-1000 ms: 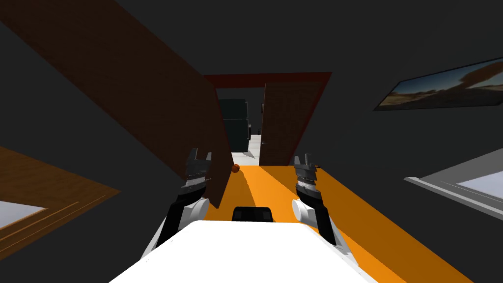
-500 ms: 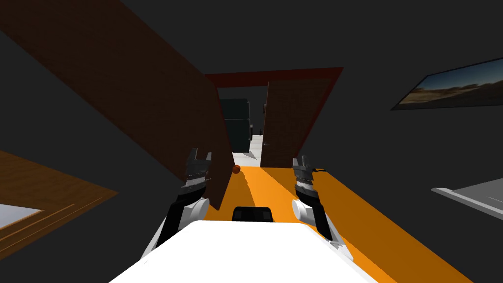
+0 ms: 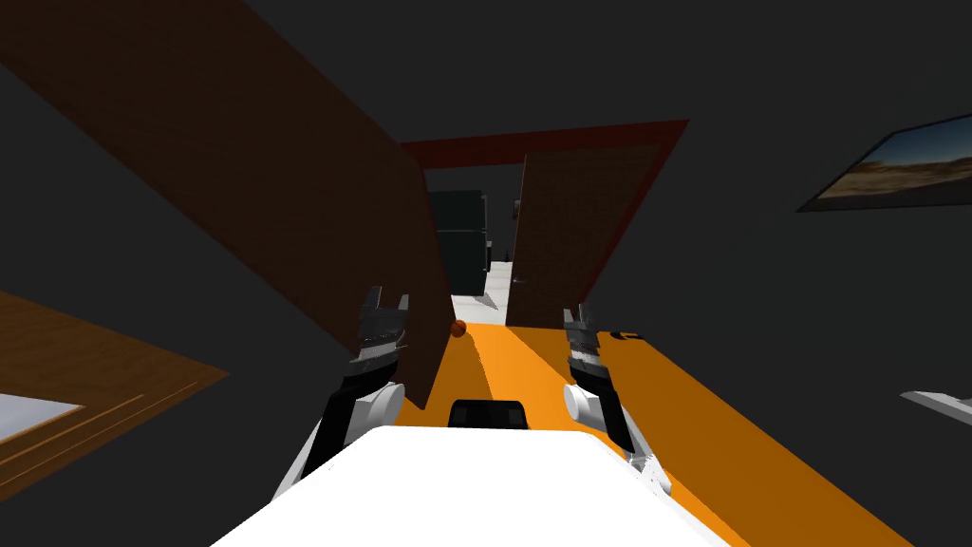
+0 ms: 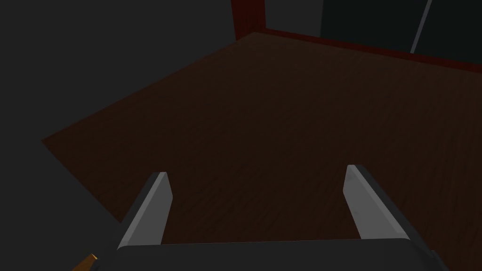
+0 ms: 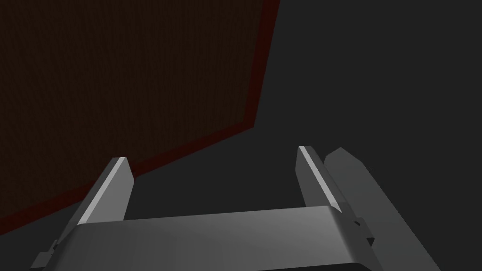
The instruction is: Pull the door open
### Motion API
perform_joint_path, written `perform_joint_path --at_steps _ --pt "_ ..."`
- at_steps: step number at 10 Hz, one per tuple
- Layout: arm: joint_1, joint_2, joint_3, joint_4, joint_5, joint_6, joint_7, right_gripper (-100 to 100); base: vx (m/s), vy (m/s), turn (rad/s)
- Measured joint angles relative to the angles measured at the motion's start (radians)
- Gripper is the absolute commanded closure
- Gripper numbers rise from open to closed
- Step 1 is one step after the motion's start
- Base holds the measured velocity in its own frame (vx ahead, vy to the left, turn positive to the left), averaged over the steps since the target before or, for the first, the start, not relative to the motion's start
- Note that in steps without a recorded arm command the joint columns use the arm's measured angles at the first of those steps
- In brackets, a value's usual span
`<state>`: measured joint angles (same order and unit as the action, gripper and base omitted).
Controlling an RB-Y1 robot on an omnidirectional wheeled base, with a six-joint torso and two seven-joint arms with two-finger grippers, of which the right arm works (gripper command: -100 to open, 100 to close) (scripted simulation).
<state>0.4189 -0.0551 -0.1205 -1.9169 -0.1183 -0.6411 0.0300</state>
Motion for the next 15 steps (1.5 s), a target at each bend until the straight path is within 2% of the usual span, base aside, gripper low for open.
perform_joint_path --at_steps 3,7,15 --pt "-0.016 -0.009 -0.002 0.076 -0.001 -0.017 -0.005 -100 0.085 -0.015 0.072" --pt "-0.047 -0.032 -0.019 0.177 -0.01 -0.031 -0.02 -100 0.081 -0.018 0.095" --pt "-0.121 -0.07 -0.051 0.408 -0.024 -0.064 -0.046 -100 0.082 -0.025 0.092"
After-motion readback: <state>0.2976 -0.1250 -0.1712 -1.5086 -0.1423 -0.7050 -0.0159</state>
